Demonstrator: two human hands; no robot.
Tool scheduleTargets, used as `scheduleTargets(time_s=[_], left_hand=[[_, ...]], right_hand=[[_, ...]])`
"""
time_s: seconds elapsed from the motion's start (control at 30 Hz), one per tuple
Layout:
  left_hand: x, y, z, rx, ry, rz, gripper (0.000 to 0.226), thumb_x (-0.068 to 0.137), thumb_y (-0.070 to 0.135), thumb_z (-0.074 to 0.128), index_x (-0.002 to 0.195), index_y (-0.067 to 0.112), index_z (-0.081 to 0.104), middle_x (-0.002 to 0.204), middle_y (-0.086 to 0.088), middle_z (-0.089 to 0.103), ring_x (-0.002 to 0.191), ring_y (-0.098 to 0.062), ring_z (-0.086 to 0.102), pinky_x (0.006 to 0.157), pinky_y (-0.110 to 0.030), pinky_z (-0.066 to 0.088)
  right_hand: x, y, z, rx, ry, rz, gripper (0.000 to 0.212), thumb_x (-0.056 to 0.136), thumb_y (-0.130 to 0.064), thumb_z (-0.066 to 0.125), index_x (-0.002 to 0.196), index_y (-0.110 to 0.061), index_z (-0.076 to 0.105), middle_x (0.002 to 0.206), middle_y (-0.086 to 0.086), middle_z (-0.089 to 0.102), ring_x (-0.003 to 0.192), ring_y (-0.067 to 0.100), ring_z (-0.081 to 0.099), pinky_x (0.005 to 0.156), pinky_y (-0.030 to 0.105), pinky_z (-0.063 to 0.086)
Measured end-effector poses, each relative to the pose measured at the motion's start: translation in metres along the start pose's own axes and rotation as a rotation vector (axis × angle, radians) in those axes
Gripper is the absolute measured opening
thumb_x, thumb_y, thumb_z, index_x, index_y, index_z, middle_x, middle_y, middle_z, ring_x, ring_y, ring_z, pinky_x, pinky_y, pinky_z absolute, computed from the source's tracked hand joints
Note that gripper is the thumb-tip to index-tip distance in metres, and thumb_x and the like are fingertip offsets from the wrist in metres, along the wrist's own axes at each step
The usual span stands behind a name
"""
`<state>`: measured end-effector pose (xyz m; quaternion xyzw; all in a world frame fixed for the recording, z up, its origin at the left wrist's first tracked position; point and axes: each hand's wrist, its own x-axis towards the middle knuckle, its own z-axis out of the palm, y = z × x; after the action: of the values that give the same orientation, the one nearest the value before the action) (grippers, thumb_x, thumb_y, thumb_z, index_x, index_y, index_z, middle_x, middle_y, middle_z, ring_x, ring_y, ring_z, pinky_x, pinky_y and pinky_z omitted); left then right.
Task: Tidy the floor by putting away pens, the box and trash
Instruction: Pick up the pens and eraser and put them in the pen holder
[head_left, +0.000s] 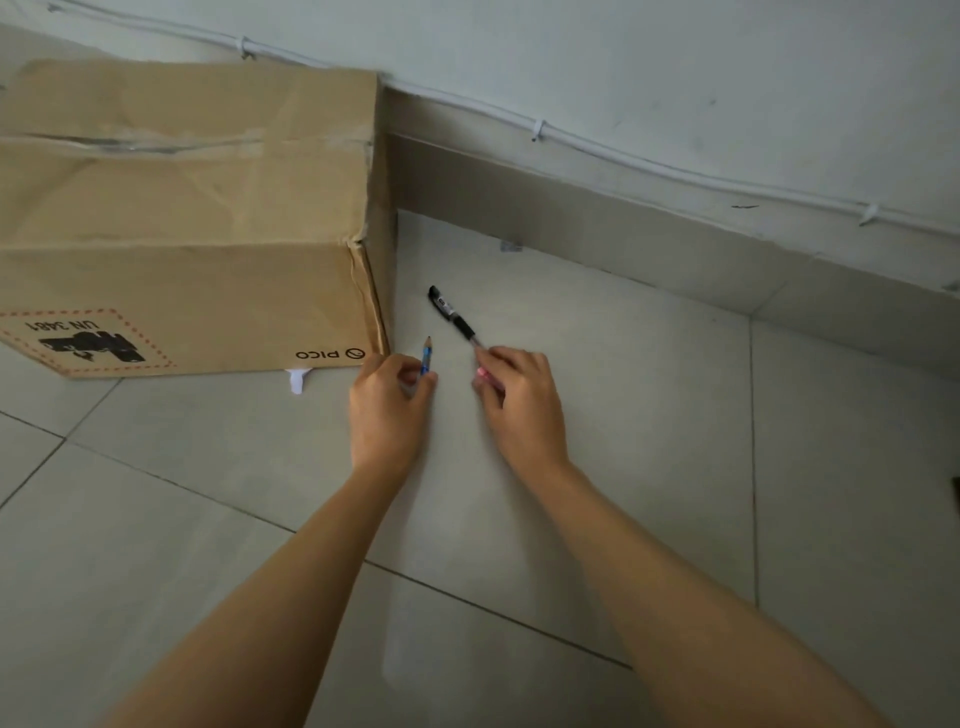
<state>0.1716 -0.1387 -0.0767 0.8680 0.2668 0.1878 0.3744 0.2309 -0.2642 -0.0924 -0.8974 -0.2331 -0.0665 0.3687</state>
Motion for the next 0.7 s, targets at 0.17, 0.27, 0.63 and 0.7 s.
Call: scheduleTargets(time_s=[0.17,0.27,0.63,0.7], left_hand=[[-0.002,0.003,0.004,-0.046,0.067,0.08,0.019,0.086,0.019,0.062,0.092,0.002,0.067,0.088,-0.015,0.061,0.067,-0.015,0.048,0.064,-0.012,0.03],[0.002,0.003,0.011,-0.052,0.017,0.177,0.026,0.09,0.025,0.053,0.105,0.005,0.062,0.094,-0.013,0.059,0.077,-0.018,0.053,0.072,-0.023,0.042],[0.008,-0.002,0.013,0.017,-0.089,0.264,0.047,0.092,0.037,0.039,0.129,0.009,0.051,0.123,-0.01,0.055,0.116,-0.02,0.051,0.097,-0.024,0.038],[0.009,-0.002,0.014,0.019,-0.089,0.269,0.047,0.092,0.036,0.039,0.128,0.008,0.051,0.123,-0.01,0.056,0.116,-0.021,0.051,0.098,-0.026,0.039]], right_hand=[[-0.005,0.002,-0.013,0.083,0.029,0.015,0.037,0.089,-0.032,0.046,0.115,-0.011,0.062,0.109,0.007,0.064,0.106,0.018,0.047,0.092,0.024,0.038],[0.033,0.017,-0.019,0.009,0.001,0.084,0.03,0.092,-0.022,0.049,0.115,-0.006,0.057,0.119,0.013,0.059,0.114,0.029,0.048,0.096,0.03,0.035],[0.143,0.021,0.004,-0.411,-0.393,0.114,0.056,0.098,-0.035,0.028,0.146,-0.012,0.013,0.158,0.005,0.01,0.146,0.021,0.008,0.114,0.042,0.019],[0.148,0.021,0.006,-0.443,-0.389,0.115,0.055,0.098,-0.035,0.027,0.146,-0.012,0.013,0.158,0.004,0.011,0.145,0.021,0.009,0.113,0.043,0.02]])
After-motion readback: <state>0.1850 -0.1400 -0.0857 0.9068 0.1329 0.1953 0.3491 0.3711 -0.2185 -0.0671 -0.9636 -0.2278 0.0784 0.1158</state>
